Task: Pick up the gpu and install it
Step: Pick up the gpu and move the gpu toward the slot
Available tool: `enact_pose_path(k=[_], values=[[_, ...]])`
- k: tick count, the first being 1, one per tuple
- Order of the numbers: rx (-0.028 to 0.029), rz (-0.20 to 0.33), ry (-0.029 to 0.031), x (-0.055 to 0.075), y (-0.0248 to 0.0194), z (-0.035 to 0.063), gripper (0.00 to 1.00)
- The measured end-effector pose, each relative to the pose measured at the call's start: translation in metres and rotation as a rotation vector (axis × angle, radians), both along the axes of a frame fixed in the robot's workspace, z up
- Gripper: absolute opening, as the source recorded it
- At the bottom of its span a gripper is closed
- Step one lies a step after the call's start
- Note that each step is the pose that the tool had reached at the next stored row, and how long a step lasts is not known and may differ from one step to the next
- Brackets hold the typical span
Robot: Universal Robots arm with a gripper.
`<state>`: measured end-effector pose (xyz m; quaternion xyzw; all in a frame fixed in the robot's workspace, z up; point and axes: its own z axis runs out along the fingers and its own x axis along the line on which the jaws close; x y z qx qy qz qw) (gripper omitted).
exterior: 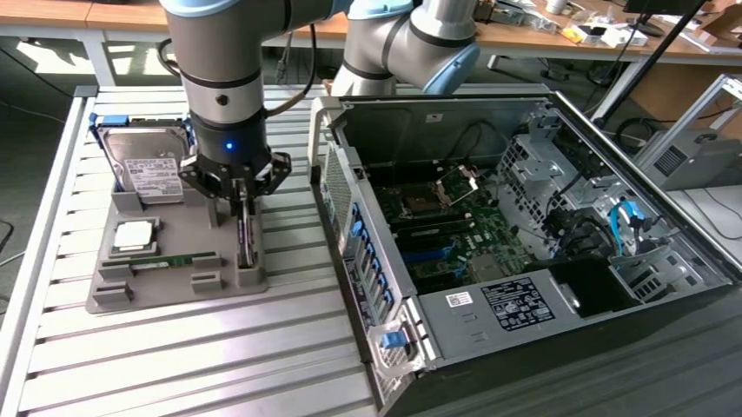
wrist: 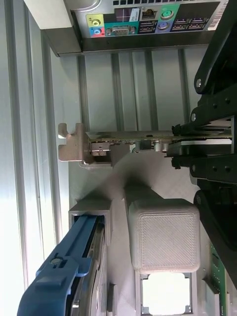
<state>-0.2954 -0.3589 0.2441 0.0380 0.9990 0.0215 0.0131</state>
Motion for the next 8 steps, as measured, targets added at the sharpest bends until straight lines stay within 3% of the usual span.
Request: enact_pose_path(k=[8], values=[[0.0, 0.0, 0.0, 0.0, 0.0, 0.0043, 0.27]])
